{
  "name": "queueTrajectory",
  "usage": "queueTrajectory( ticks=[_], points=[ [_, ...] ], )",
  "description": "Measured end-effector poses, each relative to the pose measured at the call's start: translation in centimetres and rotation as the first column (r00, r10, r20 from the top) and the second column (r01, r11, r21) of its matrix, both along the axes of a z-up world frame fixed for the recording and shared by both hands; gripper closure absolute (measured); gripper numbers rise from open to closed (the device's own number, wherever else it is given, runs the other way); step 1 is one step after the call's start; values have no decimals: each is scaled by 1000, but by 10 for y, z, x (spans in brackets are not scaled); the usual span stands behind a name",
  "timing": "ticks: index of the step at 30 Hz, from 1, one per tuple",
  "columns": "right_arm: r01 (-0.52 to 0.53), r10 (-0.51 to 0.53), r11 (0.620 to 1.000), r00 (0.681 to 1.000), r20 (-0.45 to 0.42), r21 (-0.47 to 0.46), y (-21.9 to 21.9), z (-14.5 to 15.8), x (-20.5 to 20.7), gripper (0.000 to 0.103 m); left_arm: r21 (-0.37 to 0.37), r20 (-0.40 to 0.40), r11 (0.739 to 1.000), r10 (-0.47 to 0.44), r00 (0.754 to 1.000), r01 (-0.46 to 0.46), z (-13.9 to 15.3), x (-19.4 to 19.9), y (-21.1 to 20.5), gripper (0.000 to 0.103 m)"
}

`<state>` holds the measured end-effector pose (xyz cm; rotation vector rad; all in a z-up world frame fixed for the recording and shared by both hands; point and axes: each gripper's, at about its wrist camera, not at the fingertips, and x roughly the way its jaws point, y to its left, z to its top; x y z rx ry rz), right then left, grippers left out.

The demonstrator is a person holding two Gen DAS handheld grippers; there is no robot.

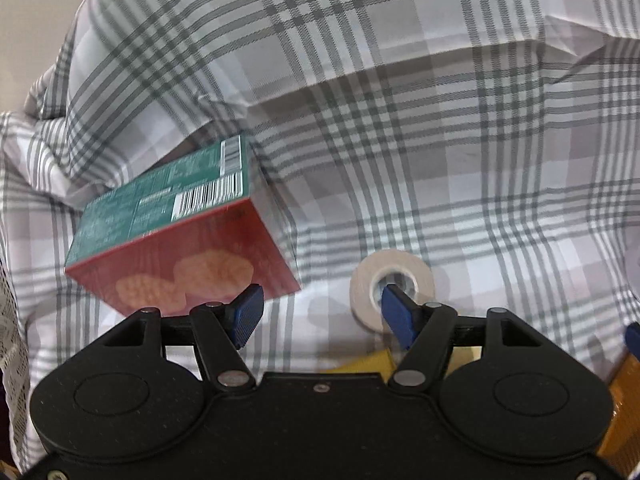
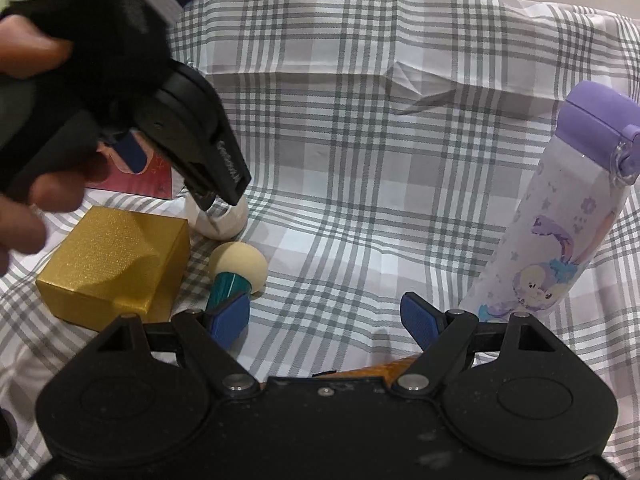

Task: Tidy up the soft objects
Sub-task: 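Close the left tool on the beige tape roll while the right tool grasps the mushroom toy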

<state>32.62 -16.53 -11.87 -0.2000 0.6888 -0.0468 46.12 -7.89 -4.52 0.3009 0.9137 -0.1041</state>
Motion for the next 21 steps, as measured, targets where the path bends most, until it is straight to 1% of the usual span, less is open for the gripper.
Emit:
queueTrajectory(
  ticks=[5,9,16,19,21],
  points=[
    [-18,18,1000,1000,20,5,2,10,-1,21,-12,5,1000,-27,1000,27,5,3,-7,40],
    [-24,25,999,1000,-9,42,5,14,9,23,-16,-7,999,-33,999,33,6,6,-10,40],
    [-18,25,996,997,-79,91,10,11,32,37,-41,-42,999,-29,999,27,8,13,-5,40],
    [-25,39,992,994,-104,125,13,9,39,38,-40,-51,999,-29,998,27,6,17,-6,40],
    [-30,49,988,992,-120,153,14,8,43,41,-45,-62,999,-32,998,29,5,21,-6,40]
  ],
)
